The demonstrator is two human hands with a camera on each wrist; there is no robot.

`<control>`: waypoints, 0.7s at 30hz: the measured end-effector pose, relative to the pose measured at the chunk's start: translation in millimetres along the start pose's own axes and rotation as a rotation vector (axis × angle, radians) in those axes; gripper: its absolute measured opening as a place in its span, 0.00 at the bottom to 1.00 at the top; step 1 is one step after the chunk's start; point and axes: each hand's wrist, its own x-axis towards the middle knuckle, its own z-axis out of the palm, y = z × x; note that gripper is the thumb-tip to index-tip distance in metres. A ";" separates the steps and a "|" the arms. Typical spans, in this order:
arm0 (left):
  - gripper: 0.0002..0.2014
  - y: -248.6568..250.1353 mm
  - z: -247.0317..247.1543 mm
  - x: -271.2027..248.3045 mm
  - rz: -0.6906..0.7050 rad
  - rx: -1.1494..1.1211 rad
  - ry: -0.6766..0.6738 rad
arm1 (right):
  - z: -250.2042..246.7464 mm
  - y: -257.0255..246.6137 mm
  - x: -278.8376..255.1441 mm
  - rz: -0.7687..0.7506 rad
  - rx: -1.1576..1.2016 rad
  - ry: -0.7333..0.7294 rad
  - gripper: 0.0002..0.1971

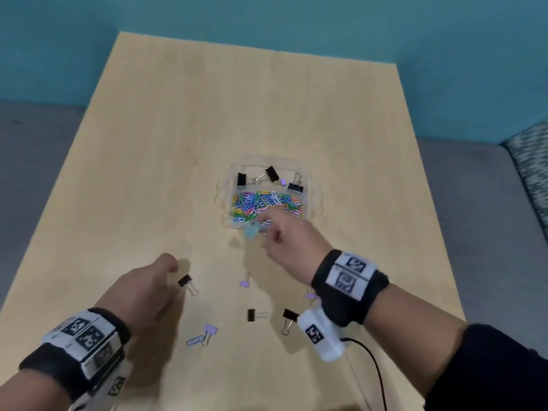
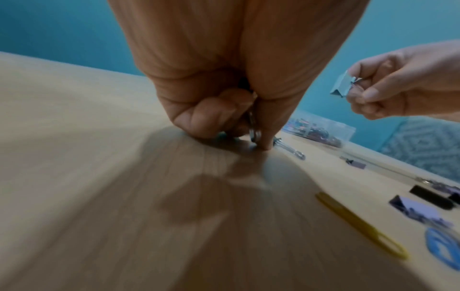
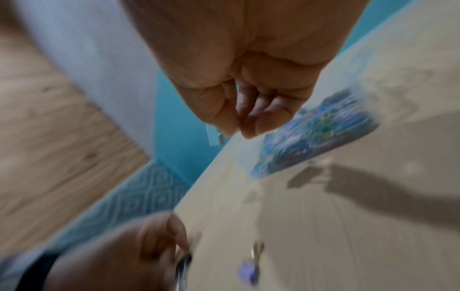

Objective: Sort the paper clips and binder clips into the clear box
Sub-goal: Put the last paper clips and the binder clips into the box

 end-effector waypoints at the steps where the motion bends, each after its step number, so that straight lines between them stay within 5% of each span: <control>1: 0.13 4.6 -0.5 -1.7 0.011 -0.038 -0.012 | -10.3 4.2 4.7 0.055 0.077 0.043 0.15; 3: 0.17 12.2 1.1 -4.1 0.039 -0.049 -0.060 | -28.8 13.6 19.3 0.137 0.213 0.133 0.12; 5: 0.09 12.8 4.2 -3.1 0.072 0.013 -0.066 | -44.7 19.2 37.5 0.177 0.211 0.197 0.10; 7: 0.03 11.9 5.1 0.0 0.108 0.076 -0.044 | -56.8 22.1 58.6 0.188 0.098 0.215 0.10; 12: 0.10 20.5 0.7 7.6 0.072 0.168 -0.084 | -75.8 15.6 93.1 0.153 -0.228 0.141 0.15; 16: 0.10 47.2 -23.5 28.5 0.094 0.094 0.013 | -90.6 18.7 70.6 0.122 -0.351 0.208 0.16; 18: 0.11 70.1 -42.0 53.3 0.154 0.091 0.135 | -88.1 28.3 36.8 0.150 -0.364 0.105 0.15; 21: 0.13 108.2 -66.5 96.6 0.241 0.135 0.243 | -70.2 51.7 -28.5 0.262 -0.485 -0.236 0.18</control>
